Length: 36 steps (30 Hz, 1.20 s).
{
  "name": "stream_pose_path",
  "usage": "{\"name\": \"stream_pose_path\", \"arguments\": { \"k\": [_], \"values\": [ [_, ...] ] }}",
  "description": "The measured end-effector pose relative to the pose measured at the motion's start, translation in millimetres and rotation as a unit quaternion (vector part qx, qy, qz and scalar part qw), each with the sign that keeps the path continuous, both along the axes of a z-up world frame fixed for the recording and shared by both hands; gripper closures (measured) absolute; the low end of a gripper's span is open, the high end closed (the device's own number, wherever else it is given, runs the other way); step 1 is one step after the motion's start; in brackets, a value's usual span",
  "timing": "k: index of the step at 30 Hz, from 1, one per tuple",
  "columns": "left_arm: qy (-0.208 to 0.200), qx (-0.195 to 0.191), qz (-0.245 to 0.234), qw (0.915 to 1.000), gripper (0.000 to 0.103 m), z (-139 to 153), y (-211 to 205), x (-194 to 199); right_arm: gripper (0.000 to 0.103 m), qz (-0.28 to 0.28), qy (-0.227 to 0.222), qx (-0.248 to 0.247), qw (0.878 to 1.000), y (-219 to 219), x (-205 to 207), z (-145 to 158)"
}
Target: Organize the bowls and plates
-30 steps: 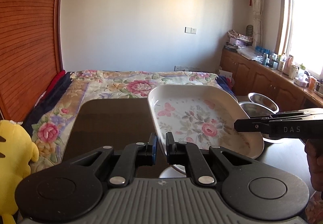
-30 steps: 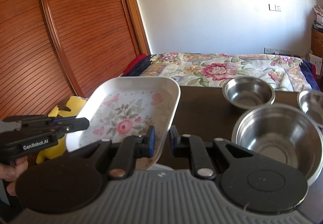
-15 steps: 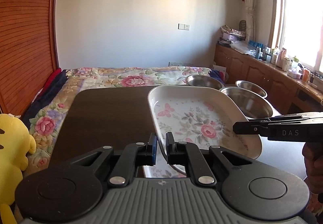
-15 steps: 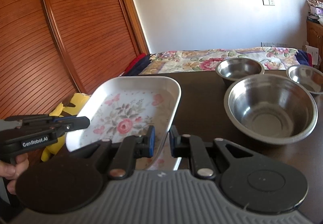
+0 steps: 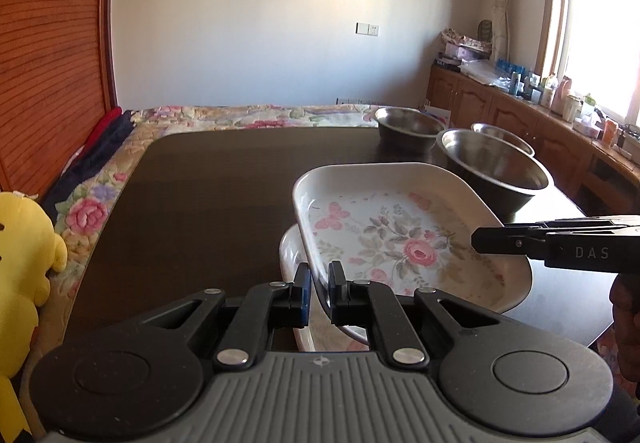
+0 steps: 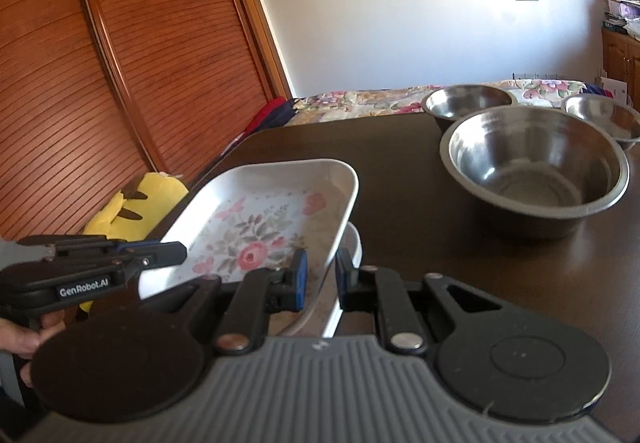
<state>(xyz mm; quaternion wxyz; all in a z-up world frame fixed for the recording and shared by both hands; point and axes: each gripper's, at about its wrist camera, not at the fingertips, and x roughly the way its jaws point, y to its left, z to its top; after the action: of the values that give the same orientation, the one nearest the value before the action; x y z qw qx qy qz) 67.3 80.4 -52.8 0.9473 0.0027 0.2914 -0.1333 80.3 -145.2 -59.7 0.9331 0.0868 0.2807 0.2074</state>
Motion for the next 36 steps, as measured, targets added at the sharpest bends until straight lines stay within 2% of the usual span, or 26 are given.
{"name": "stream_pose_path", "arguments": {
  "k": [14, 31, 36],
  "values": [
    [0.013, 0.000, 0.007, 0.9999, 0.093, -15, 2, -1, 0.086, -0.004, -0.006, -0.012, 1.000, 5, -7, -14],
    [-0.010, 0.028, 0.018, 0.9994, 0.092, -18, -3, -9, 0.086, -0.009, -0.029, -0.044, 0.999, 15, -13, -19],
    [-0.005, 0.031, 0.024, 0.9992, 0.092, -22, -3, -7, 0.086, -0.010, -0.033, -0.051, 0.998, 17, -13, -20]
  ]
}}
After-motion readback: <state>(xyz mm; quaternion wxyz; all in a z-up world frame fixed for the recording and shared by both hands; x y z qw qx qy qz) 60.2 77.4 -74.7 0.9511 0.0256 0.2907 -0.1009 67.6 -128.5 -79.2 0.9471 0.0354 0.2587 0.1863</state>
